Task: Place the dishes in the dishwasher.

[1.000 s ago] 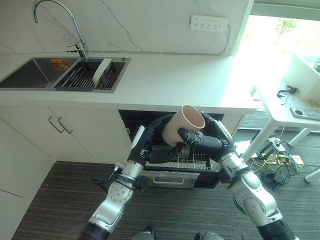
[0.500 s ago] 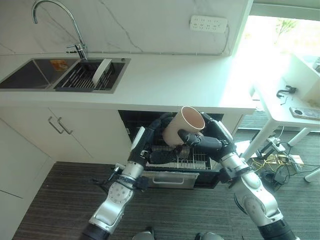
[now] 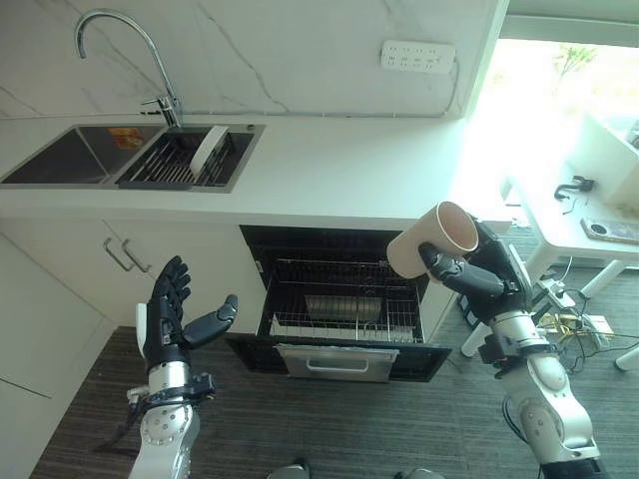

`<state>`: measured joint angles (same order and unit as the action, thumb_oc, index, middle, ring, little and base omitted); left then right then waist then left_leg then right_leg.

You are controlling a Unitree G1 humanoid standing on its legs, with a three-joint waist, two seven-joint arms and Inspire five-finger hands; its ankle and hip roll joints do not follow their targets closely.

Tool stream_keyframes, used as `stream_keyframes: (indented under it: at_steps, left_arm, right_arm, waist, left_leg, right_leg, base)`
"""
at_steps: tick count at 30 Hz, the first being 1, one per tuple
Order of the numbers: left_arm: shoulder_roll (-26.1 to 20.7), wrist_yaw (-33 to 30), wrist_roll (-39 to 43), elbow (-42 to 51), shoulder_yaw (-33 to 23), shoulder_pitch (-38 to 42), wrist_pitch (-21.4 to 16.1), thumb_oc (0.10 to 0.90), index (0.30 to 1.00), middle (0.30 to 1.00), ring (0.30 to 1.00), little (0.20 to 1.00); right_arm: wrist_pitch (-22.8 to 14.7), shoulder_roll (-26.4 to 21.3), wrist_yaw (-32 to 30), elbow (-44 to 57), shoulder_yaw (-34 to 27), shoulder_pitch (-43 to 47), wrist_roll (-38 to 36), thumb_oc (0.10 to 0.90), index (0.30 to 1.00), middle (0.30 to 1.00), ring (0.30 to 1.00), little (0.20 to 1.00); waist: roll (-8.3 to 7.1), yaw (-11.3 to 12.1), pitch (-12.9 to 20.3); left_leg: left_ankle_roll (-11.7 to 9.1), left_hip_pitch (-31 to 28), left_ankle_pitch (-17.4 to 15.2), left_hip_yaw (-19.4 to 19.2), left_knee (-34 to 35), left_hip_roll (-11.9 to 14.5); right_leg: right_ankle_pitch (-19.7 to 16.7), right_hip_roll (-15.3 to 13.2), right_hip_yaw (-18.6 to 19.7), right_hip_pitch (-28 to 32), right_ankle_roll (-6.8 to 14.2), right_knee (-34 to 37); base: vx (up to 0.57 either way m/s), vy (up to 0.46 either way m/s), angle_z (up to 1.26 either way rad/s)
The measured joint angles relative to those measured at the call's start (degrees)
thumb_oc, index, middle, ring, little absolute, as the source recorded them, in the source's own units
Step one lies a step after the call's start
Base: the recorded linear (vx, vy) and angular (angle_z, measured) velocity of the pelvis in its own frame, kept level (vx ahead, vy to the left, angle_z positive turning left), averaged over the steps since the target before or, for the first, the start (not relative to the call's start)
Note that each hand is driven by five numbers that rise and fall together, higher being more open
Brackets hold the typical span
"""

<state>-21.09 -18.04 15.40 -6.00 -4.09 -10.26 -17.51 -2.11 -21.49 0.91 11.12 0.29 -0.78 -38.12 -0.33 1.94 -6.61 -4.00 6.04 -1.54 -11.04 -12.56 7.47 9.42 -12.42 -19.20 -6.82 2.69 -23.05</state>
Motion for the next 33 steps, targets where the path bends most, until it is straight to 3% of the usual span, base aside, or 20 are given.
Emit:
stream_keyframes:
  at_steps: [4, 8, 11, 18, 25, 33]
  left_arm:
    - [0.0, 3.7, 0.0, 0.0, 0.2, 0.3, 0.2, 0.8, 0.9, 0.9, 0.9, 0.9]
    - [-0.8, 11.0, -0.3, 0.1, 2.9, 2.6, 3.4, 0.8, 0.9, 0.9, 0.9, 0.9]
    - [-3.5, 16.4, -2.7, 0.2, 7.1, 5.2, 6.5, 0.8, 0.9, 0.9, 0.9, 0.9]
    - [-10.6, 21.2, -10.4, 0.3, 14.4, 12.5, 10.9, 0.8, 0.9, 0.9, 0.9, 0.9]
    - [-11.9, 21.6, -14.8, -1.6, 16.2, 15.6, 15.7, 0.8, 0.9, 0.9, 0.9, 0.9]
    - [-11.9, 20.2, -21.5, -14.0, 20.7, 21.0, 20.1, 0.8, 0.9, 0.9, 0.9, 0.9]
  right_arm:
    - [-0.1, 0.4, -0.9, 0.0, 0.0, -0.1, 2.1, 0.4, 0.3, 0.3, 0.3, 0.3]
    - [-0.1, 0.3, -0.8, 0.0, 0.1, -0.3, 2.1, 0.4, 0.3, 0.3, 0.3, 0.3]
    - [-0.1, 0.3, -0.7, -0.2, 0.2, -0.3, 2.1, 0.4, 0.3, 0.3, 0.3, 0.3]
    - [0.2, -1.1, -0.6, -0.3, 2.3, -0.3, 2.0, 0.4, 0.3, 0.3, 0.3, 0.3]
    - [0.7, -2.6, -0.1, -0.5, 3.6, -0.3, 1.9, 0.4, 0.3, 0.3, 0.3, 0.3]
    - [1.3, -3.2, 0.5, -0.8, 4.8, -0.2, 1.9, 0.4, 0.3, 0.3, 0.3, 0.3]
  waist:
    - [0.12, -0.2, 0.9]
    - [0.34, -0.4, 1.1]
    - [0.49, -1.6, 1.2]
    - [1.94, -3.7, 1.2]
    - [2.9, -4.7, 1.1]
    - [2.91, -5.2, 1.1]
  left_leg:
    - [0.0, 0.1, 0.0, -0.1, 0.0, 0.1]
    - [-0.1, 0.0, 0.0, -0.2, 0.0, 0.2]
    - [-0.3, -0.2, -0.2, -0.7, -0.1, 0.3]
    - [-0.5, 0.1, -0.2, -1.6, -0.1, 0.4]
    - [-0.9, 0.0, 0.0, -2.1, 0.0, 0.9]
    - [-1.3, -0.2, 0.0, -2.8, 0.0, 1.3]
  right_leg:
    - [0.1, 0.1, 0.0, -0.6, -0.3, -0.3]
    - [0.2, 0.1, 0.2, -0.6, -0.2, -0.3]
    - [0.2, 0.1, 0.7, -0.7, -0.1, -0.4]
    - [0.0, 0.4, 1.6, -1.8, -0.3, -0.4]
    - [0.0, 0.8, 1.9, -2.0, -0.4, -0.3]
    - [-0.1, 1.3, 2.5, -2.2, -0.5, 0.0]
  base:
    - [0.01, 0.002, 0.0]
    - [0.05, 0.018, -0.02]
    - [0.06, 0.025, -0.08]
    - [0.03, 0.011, -0.08]
    - [0.0, 0.006, -0.03]
    - [0.01, 0.012, -0.05]
